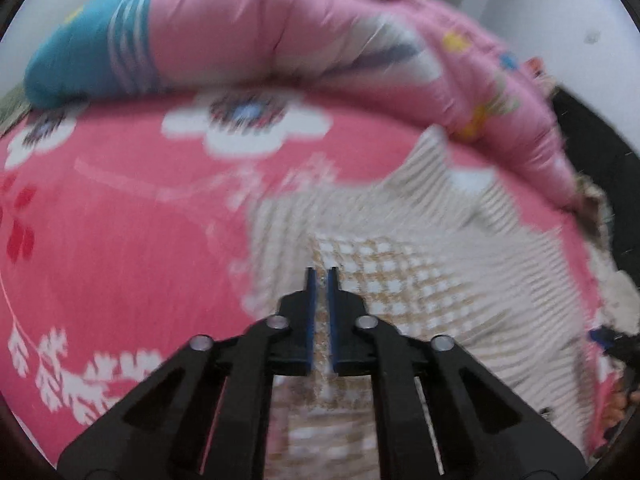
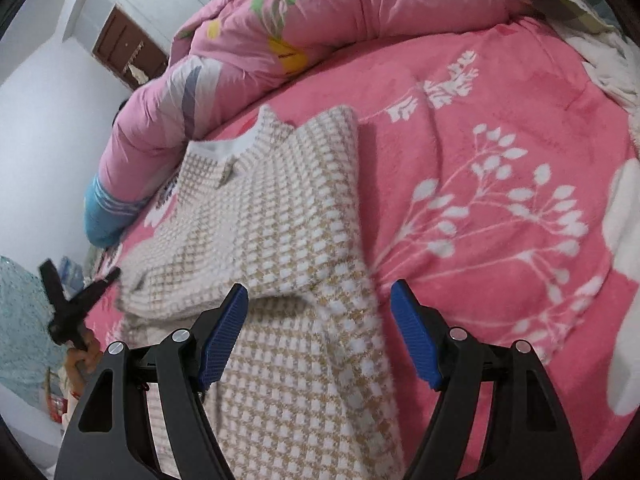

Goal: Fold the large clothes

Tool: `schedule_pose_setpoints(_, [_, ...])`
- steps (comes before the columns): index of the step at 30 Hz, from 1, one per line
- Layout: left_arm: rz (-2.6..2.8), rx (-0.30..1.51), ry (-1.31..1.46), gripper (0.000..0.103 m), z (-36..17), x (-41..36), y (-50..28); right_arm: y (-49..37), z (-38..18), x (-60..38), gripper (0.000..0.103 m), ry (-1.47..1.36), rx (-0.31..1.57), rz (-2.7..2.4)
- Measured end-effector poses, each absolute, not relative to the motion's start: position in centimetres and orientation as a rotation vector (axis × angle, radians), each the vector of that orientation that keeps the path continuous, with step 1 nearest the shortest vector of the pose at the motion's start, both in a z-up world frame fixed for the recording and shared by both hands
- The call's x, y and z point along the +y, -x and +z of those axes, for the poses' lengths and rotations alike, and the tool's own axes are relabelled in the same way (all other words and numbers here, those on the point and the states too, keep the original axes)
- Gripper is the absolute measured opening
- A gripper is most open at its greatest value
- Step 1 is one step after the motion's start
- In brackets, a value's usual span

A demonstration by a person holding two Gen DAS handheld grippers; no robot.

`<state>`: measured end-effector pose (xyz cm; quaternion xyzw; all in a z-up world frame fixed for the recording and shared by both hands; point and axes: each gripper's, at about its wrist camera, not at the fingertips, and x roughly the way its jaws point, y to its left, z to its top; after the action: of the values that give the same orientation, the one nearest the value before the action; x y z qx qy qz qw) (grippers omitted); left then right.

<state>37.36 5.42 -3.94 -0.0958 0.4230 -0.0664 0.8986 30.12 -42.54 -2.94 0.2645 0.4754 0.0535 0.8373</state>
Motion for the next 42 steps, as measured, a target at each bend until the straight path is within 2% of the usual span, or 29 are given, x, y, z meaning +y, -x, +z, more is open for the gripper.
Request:
schedule_pose_setpoints(7, [-0.089, 0.882, 0.252, 0.0, -5.4, 9.2, -35.5, -30.7, -3.2, -41.9, 0.072, -0.48, 1.016, 0.092])
schedule_pose_setpoints(11, [-0.109, 0.818, 0.343, 0.0, -3.5, 11.4, -34.1, -31.0, -2.5, -42.4, 0.072, -0.46, 0.991, 0.08])
schedule_pose_setpoints(15, [-0.206, 0.759, 0.327, 0.0, -0.5, 9.2, -33.7, -32.0, -0.8, -42.4, 0.07, -0.443, 0.942, 0.082])
schedule_pose_setpoints(17, [-0.262, 0.76, 0.294, 0.003, 0.3, 7.0, -34.2, -33.3, 0.4, -41.5, 0.059, -0.408, 0.918, 0.091])
schedule_pose_setpoints(20, [-0.292, 0.817, 0.185, 0.018, -0.7, 2.8, -35.1, -35.6, 1.5, -39.2, 0.046, -0.319, 0.91, 0.113])
schedule_pose_setpoints(23, [-0.205, 0.94, 0.101, 0.025, -4.7, 1.0, -36.3, -38.2, -0.7, -37.1, 0.045, -0.222, 0.998, 0.128])
schedule_pose_setpoints(25, [-0.218, 0.895, 0.131, 0.025, -6.1, 1.5, -35.6, -39.8, -5.2, -36.2, 0.043, -0.058, 1.153, 0.057])
schedule_pose_setpoints(27, [-0.229, 0.872, 0.132, 0.025, -6.0, 1.6, -35.0, -40.0, -6.6, -36.7, 0.043, -0.057, 1.17, 0.096])
schedule_pose_setpoints(34, [-0.232, 0.846, 0.147, 0.026, -6.2, 2.0, -34.8, -43.2, -1.8, -37.2, 0.042, -0.073, 1.099, 0.057])
schedule_pose_setpoints(37, [-0.227, 0.835, 0.138, 0.026, -6.0, 1.9, -34.6, -46.1, -4.4, -37.8, 0.042, -0.12, 1.155, 0.052])
schedule_pose_setpoints(39, [-0.231, 0.836, 0.143, 0.026, -6.0, 1.9, -34.5, -47.4, -7.1, -38.4, 0.047, -0.151, 1.208, 0.038])
schedule_pose_setpoints(42, [-0.228, 0.83, 0.142, 0.026, -5.4, 1.9, -34.1, -46.7, -5.2, -38.1, 0.047, -0.16, 1.191, -0.039])
